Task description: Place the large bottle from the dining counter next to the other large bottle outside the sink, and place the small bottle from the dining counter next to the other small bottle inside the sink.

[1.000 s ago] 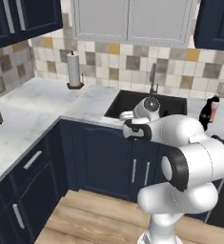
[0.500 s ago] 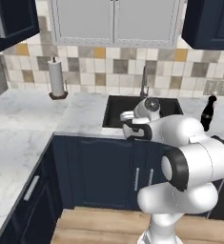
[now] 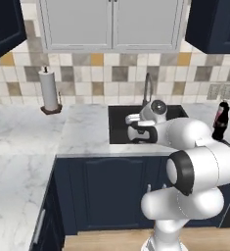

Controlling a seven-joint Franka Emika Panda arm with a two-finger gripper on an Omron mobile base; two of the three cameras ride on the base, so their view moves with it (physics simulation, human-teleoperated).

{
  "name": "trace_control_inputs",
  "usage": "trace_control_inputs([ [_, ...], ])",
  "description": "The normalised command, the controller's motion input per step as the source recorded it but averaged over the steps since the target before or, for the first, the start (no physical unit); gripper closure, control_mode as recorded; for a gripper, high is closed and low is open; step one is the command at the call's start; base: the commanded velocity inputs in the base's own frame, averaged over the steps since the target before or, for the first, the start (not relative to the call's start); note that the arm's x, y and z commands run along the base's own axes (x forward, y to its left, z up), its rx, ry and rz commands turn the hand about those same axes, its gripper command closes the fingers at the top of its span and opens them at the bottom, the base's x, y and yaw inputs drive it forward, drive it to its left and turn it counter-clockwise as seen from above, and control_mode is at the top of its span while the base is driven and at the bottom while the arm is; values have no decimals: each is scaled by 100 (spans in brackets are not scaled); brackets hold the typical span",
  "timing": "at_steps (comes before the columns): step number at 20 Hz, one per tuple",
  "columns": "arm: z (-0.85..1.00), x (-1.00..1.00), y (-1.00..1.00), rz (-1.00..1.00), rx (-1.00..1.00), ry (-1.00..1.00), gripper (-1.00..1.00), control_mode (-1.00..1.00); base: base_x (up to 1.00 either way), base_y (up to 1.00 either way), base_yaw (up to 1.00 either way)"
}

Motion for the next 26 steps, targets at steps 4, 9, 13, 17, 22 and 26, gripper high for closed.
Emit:
trace_control_inputs([
  [4, 0, 0, 0, 0, 0, 0, 100, 100, 48, 34, -23],
  [9, 0, 0, 0, 0, 0, 0, 100, 100, 47, 19, -16],
  [13, 0, 0, 0, 0, 0, 0, 100, 100, 44, 15, -7],
  [17, 0, 0, 0, 0, 0, 0, 100, 100, 47, 20, -5],
  [22, 0, 0, 0, 0, 0, 0, 100, 100, 47, 23, -1],
  [26, 0, 0, 0, 0, 0, 0, 100, 100, 28, 12, 0],
])
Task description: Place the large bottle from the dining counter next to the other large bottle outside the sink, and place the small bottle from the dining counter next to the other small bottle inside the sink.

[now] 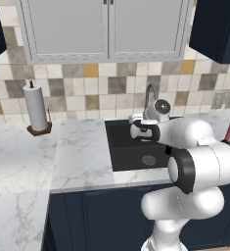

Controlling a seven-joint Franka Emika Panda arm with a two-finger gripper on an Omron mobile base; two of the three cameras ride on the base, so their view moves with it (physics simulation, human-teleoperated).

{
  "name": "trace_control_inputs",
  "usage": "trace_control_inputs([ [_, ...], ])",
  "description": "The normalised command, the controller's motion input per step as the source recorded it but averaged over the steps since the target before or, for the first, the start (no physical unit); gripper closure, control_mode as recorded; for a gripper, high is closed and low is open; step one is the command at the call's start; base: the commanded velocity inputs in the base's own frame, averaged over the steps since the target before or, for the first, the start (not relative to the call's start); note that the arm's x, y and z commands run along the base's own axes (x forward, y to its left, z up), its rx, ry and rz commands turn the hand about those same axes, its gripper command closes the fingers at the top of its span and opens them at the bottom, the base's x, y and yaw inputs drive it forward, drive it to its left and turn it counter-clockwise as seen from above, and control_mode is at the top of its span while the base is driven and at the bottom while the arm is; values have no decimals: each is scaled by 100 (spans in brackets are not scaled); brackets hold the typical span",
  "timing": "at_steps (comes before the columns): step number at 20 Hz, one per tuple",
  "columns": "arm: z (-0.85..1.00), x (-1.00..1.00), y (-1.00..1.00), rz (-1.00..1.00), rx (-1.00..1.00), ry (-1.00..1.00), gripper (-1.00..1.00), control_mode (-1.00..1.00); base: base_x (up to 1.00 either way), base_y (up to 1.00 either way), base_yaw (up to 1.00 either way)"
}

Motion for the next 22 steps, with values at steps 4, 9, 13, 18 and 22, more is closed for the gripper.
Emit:
trace_control_inputs([
  [4, 0, 0, 0, 0, 0, 0, 100, 100, 14, 1, 0],
  [9, 0, 0, 0, 0, 0, 0, 100, 100, 9, 0, 0],
  [13, 0, 0, 0, 0, 0, 0, 100, 100, 16, 0, 0],
  [18, -2, 2, 0, 0, 0, 0, 100, -100, 0, 0, 0],
  [22, -21, 0, 0, 0, 0, 0, 100, -100, 0, 0, 0],
])
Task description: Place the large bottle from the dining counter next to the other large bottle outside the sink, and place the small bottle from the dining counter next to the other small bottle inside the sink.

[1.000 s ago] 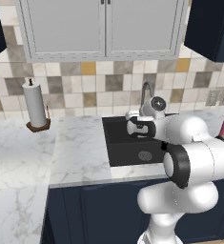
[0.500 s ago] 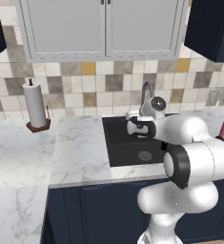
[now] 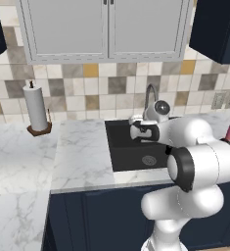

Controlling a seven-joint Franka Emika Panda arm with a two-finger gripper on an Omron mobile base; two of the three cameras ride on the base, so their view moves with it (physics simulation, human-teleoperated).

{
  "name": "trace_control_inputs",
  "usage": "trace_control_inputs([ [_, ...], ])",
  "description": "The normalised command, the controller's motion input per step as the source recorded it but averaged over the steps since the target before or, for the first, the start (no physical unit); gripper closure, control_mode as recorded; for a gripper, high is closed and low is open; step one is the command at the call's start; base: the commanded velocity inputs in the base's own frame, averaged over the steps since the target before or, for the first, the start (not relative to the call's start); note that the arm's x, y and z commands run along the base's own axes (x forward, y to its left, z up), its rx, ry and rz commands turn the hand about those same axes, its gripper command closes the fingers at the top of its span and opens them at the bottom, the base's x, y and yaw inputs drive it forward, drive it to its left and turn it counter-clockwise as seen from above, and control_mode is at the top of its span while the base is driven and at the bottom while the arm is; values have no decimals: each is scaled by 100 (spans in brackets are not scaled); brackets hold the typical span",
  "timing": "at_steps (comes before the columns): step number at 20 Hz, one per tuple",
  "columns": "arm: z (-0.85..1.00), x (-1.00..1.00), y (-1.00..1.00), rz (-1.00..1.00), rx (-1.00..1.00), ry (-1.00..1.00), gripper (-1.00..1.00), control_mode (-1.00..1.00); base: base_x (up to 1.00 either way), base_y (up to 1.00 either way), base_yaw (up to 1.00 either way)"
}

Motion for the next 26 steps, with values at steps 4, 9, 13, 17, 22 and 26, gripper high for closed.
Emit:
trace_control_inputs([
  [4, -20, 0, 0, 0, 0, 0, 100, -100, 0, 0, 0],
  [9, -20, 0, 0, 0, 0, 0, 100, -100, 0, 0, 0],
  [13, -13, 0, -1, 0, 0, 0, 100, -100, 0, 0, 0],
  [17, -9, 0, -9, 0, 0, 0, 100, -100, 0, 0, 0],
  [22, -11, 0, -11, 0, 0, 0, 100, -100, 0, 0, 0],
  [26, -16, 0, -5, 0, 0, 0, 100, -100, 0, 0, 0],
])
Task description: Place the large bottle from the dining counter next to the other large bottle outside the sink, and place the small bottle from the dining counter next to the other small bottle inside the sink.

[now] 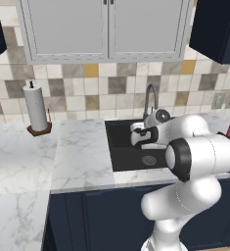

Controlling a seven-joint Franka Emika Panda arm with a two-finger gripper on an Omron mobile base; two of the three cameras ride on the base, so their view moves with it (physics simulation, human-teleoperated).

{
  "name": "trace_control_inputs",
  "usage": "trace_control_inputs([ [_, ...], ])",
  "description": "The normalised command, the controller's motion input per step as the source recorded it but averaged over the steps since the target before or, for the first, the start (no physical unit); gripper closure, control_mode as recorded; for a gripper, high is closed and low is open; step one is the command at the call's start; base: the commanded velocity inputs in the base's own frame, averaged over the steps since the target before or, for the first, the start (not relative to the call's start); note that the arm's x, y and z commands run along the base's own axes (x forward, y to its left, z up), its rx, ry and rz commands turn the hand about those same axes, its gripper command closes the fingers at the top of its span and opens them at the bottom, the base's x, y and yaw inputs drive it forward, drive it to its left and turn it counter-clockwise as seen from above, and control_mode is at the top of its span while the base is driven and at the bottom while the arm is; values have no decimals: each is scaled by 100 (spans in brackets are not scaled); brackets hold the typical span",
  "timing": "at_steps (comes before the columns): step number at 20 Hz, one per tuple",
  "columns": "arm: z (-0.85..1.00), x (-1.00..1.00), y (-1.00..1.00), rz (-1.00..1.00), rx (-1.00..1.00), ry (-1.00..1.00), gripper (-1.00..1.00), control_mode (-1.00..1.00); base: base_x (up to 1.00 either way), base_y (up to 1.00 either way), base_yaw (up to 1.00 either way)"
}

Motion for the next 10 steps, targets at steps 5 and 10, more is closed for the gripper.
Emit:
trace_control_inputs([
  [5, -16, 0, -7, 0, -1, 0, 100, -100, 0, 0, 0],
  [10, -7, 0, -14, 0, -3, 0, 100, -100, 0, 0, 0],
])
